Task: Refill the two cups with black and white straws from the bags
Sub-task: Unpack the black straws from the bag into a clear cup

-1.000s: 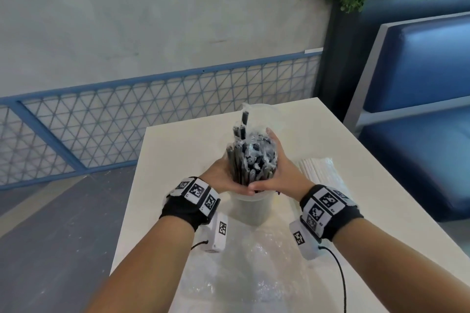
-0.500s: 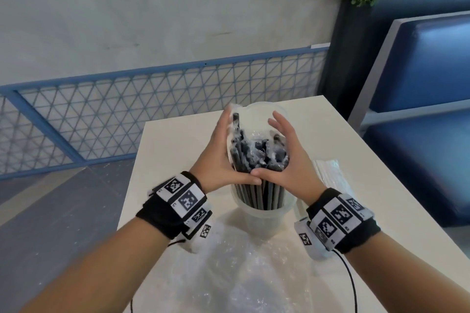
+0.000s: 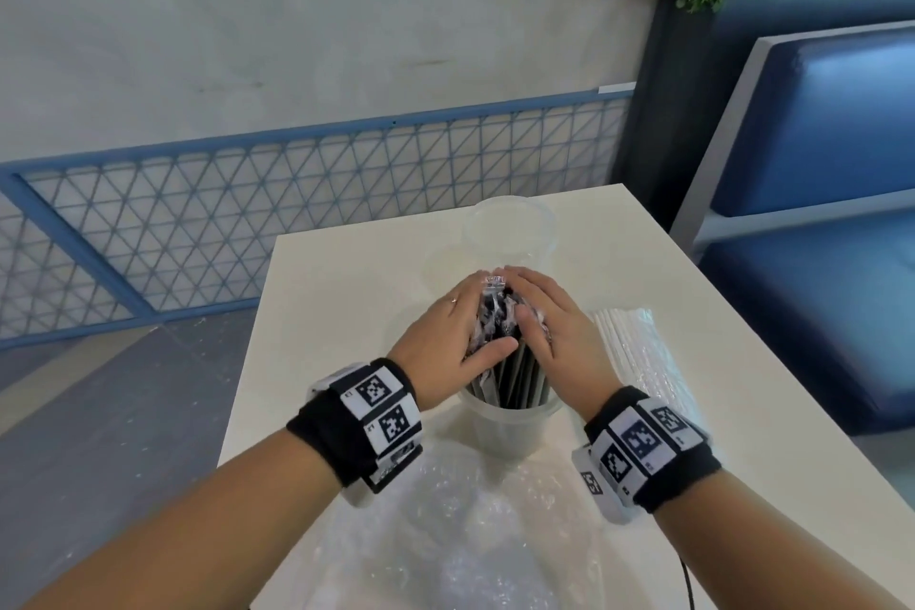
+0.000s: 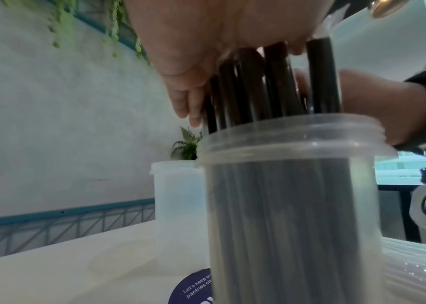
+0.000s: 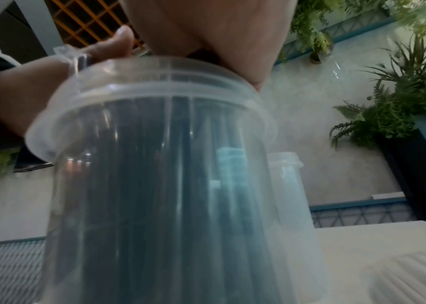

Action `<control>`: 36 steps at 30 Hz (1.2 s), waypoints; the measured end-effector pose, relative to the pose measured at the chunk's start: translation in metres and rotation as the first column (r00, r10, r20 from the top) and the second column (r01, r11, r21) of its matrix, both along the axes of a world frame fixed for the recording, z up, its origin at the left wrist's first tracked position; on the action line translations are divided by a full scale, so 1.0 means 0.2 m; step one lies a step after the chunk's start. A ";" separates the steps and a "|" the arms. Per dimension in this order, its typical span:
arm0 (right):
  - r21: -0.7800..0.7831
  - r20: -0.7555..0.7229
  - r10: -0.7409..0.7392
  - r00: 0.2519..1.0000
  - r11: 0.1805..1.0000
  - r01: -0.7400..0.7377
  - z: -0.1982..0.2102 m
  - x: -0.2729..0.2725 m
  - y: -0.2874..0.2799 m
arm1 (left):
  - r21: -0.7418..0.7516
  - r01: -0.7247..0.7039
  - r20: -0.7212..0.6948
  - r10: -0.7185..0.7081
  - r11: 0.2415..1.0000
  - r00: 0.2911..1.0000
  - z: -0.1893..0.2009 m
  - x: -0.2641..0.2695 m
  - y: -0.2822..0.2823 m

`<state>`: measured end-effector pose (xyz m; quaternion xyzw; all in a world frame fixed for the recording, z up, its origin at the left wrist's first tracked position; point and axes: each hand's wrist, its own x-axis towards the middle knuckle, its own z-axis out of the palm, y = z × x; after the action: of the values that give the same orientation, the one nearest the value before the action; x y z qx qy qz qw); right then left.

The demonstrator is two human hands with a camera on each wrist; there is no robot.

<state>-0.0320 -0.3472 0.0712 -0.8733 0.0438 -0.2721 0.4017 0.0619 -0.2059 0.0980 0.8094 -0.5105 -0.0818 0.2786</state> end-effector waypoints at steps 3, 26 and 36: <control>0.123 -0.039 0.043 0.998 0.992 -0.038 0.03 -0.02 -0.01 | 0.035 0.064 -0.301 -0.051 0.997 0.952 0.01 0.04 0.03; 0.385 0.017 0.112 0.994 0.916 -0.110 0.18 -0.12 -0.02 | -0.201 -0.193 -0.555 0.051 0.960 0.831 0.05 -0.04 0.03; 0.665 -0.124 0.036 0.992 0.745 0.056 -0.06 -0.09 0.10 | -0.116 -0.384 -0.656 0.220 0.916 0.722 -0.13 -0.11 0.15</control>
<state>-0.0493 -0.3262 0.0587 -0.6876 0.1688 -0.1839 0.6818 0.0404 -0.1769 0.0715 0.7666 -0.2534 -0.2377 0.5400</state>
